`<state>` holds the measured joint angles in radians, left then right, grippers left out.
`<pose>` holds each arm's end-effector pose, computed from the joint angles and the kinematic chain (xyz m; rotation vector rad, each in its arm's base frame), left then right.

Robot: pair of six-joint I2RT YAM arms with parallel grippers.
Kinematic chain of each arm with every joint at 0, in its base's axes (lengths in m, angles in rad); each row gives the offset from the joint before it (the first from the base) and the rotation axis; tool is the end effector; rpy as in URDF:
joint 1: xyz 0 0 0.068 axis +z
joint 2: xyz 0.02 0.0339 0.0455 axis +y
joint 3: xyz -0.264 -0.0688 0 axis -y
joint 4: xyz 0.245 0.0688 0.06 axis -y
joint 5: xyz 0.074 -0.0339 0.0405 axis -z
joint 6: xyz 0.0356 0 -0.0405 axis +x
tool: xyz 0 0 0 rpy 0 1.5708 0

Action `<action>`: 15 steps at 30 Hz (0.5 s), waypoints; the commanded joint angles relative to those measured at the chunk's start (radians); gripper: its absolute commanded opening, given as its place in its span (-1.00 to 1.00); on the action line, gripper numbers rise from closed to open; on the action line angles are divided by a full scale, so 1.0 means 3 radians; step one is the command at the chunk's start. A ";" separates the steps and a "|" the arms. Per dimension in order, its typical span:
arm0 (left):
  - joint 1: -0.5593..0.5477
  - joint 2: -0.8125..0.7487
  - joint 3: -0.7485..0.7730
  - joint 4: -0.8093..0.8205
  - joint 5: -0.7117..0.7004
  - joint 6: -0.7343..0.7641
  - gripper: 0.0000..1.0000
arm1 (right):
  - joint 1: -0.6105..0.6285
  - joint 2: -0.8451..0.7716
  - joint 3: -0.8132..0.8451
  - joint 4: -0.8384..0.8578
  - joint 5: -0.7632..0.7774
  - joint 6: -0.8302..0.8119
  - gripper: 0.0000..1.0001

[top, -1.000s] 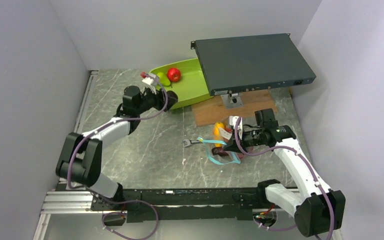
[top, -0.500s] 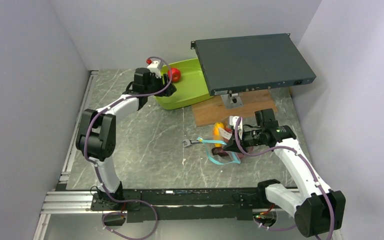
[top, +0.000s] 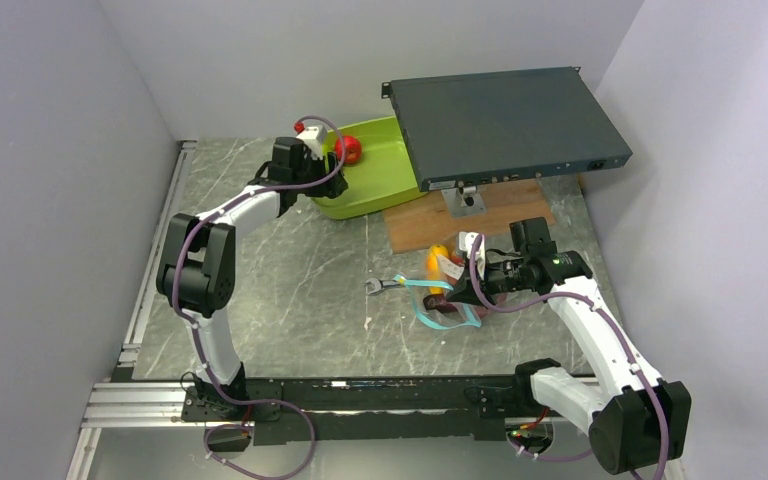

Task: Open the zip-top bag and remove the fake food
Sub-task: Place the fake fruit in the bin.

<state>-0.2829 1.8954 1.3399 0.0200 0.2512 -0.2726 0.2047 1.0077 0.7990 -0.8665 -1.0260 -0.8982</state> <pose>0.4174 -0.1306 0.2301 0.1648 2.1383 -0.5937 0.1653 0.0654 0.2634 -1.4033 1.6899 0.9651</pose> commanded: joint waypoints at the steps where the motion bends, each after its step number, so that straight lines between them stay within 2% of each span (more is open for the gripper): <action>1: -0.0018 -0.0260 0.0018 0.0105 -0.0057 0.0079 0.44 | 0.0016 -0.0037 0.0038 0.0017 -0.0079 -0.0084 -1.00; 2: -0.0018 -0.0287 -0.0009 0.0125 -0.0064 0.0094 0.50 | 0.0014 -0.0040 0.0038 0.0019 -0.0078 -0.0084 -1.00; 11: -0.0018 -0.0562 -0.0208 0.0297 -0.0098 0.0173 0.61 | 0.0015 -0.0028 0.0039 0.0017 -0.0071 -0.0084 -1.00; 15: -0.0017 -0.0915 -0.0542 0.0568 -0.0273 0.0227 0.68 | 0.0008 -0.0035 0.0040 0.0020 -0.0062 -0.0084 -1.00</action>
<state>-0.2832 1.7508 1.2610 0.0753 0.2256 -0.2379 0.2047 1.0077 0.7990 -0.8665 -1.0256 -0.8982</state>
